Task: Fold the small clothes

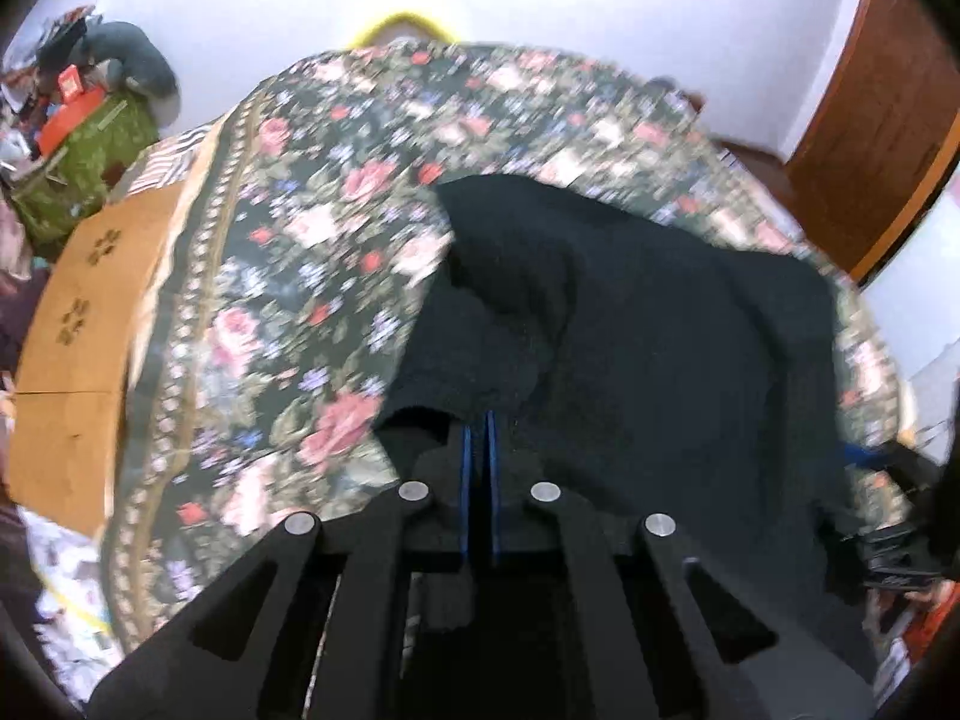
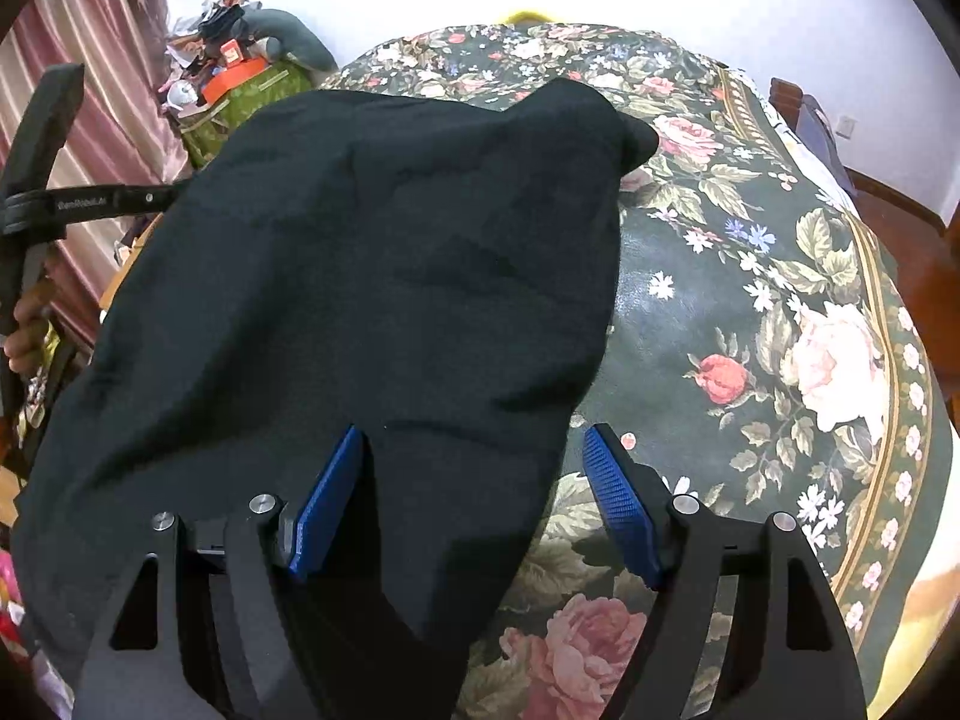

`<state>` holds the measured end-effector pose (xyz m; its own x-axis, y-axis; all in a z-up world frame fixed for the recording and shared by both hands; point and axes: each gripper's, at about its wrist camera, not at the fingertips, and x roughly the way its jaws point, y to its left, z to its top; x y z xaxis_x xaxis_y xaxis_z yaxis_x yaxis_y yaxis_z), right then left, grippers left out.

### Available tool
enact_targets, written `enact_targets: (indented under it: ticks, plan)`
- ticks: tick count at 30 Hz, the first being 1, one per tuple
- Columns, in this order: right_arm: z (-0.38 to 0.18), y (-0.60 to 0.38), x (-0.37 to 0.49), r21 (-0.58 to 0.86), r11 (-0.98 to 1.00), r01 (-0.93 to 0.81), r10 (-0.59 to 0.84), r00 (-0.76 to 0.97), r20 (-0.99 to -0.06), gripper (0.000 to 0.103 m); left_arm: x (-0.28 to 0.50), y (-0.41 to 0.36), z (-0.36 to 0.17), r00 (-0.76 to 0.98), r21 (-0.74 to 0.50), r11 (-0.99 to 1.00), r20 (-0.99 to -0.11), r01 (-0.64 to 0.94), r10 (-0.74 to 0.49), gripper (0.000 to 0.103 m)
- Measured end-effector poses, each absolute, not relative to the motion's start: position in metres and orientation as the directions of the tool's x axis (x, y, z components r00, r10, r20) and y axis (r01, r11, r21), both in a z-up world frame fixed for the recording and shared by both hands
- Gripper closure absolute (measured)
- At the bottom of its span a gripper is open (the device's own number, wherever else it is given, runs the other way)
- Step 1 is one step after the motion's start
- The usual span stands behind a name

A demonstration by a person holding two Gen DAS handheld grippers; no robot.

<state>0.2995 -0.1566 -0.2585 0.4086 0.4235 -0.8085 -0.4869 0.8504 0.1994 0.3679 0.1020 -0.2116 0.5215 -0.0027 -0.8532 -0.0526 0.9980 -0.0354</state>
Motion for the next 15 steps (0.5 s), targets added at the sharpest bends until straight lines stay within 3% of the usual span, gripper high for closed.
enact_targets:
  ticks: [4, 11, 12, 15]
  plan:
    - [-0.258, -0.157, 0.297, 0.2, 0.852, -0.484, 0.422, 0.407, -0.81, 0.029, 0.362, 0.12, -0.214, 0.503, -0.024, 0.994, -0.864, -0.11, 0.035, 0.095]
    - [-0.26, -0.156, 0.295, 0.198, 0.85, -0.487, 0.423, 0.41, -0.808, 0.029, 0.359, 0.129, -0.202, 0.562, -0.153, 0.985, -0.823, -0.083, -0.081, 0.094]
    - [-0.26, -0.156, 0.294, 0.199, 0.851, -0.486, 0.423, 0.412, -0.807, 0.029, 0.362, 0.126, -0.204, 0.56, -0.163, 0.984, -0.823, -0.074, -0.094, 0.09]
    - [-0.26, -0.155, 0.294, 0.197, 0.85, -0.489, 0.425, 0.414, -0.805, 0.028, 0.375, 0.119, -0.217, 0.545, -0.205, 0.977, -0.827, -0.059, -0.14, 0.058]
